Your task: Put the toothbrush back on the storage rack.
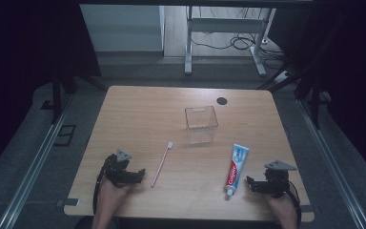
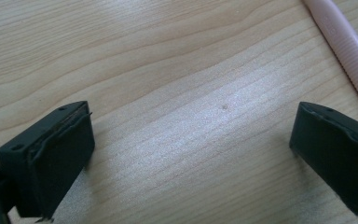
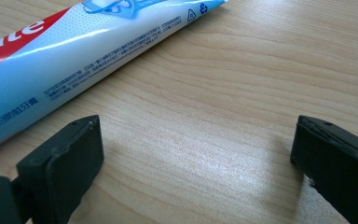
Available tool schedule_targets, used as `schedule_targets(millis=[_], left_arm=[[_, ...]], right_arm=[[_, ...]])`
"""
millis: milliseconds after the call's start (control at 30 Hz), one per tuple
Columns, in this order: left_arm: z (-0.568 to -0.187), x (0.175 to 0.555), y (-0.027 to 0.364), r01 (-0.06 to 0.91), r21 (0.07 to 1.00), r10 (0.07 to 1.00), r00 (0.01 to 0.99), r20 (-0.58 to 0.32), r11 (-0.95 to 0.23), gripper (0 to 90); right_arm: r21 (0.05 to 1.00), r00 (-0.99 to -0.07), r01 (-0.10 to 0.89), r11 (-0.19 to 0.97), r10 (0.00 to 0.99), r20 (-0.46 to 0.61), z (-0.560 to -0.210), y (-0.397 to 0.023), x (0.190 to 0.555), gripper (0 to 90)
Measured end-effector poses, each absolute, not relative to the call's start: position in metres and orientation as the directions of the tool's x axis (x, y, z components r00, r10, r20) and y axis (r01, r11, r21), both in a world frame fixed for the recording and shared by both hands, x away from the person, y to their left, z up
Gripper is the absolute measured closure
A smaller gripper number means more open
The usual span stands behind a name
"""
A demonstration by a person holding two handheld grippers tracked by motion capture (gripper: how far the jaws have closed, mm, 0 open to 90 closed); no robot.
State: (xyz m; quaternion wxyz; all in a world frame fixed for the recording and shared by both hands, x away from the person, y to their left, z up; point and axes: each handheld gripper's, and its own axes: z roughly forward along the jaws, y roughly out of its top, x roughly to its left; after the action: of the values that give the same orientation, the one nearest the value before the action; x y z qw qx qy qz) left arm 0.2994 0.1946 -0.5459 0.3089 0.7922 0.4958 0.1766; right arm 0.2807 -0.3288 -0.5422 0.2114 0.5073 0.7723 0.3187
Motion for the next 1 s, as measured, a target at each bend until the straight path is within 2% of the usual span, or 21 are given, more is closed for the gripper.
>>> schedule_targets(millis=[733,933,1000], left_arm=[[-0.5459,0.2991,0.1944,0.677,0.666,0.896,0.444,-0.027,-0.315,2.0],[-0.5450,0.2968,0.1948,0.666,0.676,0.894,0.448,-0.026,-0.314,6.9],[-0.5440,0.2959,0.1949,0.661,0.680,0.891,0.454,-0.025,-0.318,11.2]], right_arm=[[0.706,-0.401,0.648,0.286,0.916,-0.003,-0.5425,-0.3284,0.2805,0.8],[0.706,-0.402,0.648,0.287,0.916,-0.004,-0.5425,-0.3284,0.2805,0.8],[0.706,-0.401,0.648,0.287,0.916,-0.004,-0.5425,-0.3284,0.2805,0.8]])
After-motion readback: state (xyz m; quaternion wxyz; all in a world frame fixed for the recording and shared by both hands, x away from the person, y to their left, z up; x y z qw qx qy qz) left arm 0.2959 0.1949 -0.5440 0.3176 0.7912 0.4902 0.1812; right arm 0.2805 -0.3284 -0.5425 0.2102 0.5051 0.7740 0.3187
